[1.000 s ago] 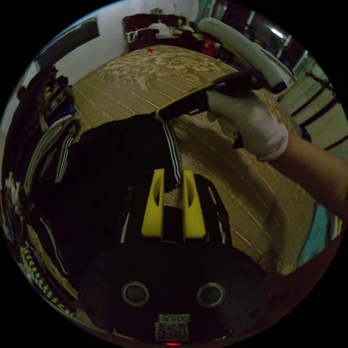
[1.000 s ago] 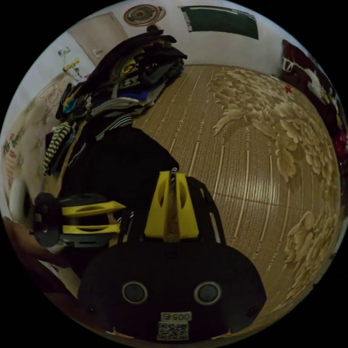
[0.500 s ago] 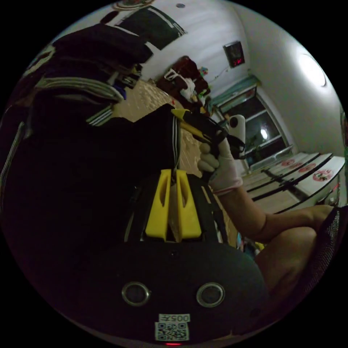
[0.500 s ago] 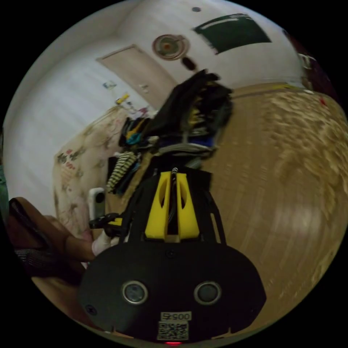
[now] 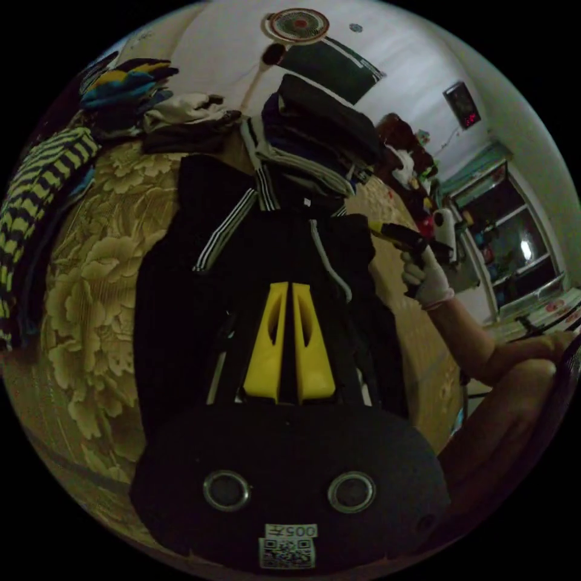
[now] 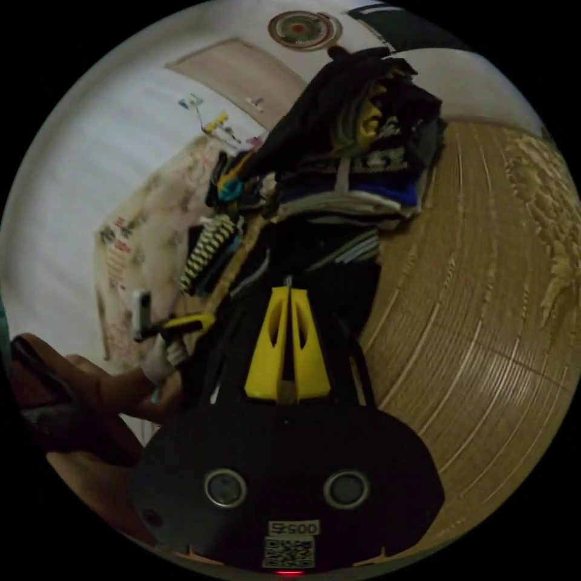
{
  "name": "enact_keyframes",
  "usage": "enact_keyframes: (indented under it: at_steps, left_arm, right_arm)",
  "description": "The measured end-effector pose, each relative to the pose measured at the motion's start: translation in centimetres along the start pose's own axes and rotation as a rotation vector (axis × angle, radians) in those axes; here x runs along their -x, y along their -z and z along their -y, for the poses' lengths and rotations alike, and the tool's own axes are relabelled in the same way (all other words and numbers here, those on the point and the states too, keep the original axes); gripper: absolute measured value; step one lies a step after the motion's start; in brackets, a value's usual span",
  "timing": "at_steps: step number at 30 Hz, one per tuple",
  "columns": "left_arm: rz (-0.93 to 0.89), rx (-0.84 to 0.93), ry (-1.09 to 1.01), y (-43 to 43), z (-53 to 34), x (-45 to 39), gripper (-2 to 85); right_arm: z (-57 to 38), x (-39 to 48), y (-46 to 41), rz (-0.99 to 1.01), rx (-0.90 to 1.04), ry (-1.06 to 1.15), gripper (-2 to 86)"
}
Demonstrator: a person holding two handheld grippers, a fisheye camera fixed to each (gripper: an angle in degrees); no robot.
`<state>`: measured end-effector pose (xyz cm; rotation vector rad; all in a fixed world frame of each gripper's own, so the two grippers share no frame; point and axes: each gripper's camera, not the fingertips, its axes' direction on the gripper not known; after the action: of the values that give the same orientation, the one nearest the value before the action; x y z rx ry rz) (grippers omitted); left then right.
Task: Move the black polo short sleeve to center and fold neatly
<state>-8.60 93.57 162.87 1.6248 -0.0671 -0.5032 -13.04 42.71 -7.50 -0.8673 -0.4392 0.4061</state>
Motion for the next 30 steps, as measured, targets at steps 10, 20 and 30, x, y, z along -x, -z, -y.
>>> enact_keyframes:
  at_steps: [10, 20, 30]
  left_arm:
    - [-0.006, 0.067, -0.091, -2.0, 2.3, 2.8, -0.6]
    - [0.087, 0.153, -0.155, -2.6, 6.1, 9.4, -0.5]
    - [0.054, 0.476, -0.471, 6.0, 4.0, 14.9, 1.3]
  right_arm:
    - [-0.5, -2.7, -3.0, -0.213, 0.137, -0.023, -1.0]
    - [1.0, -4.4, -6.4, -0.225, 0.198, 0.08, -1.0]
    - [-5.0, -3.9, 0.0, -0.012, 0.275, 0.12, -0.8]
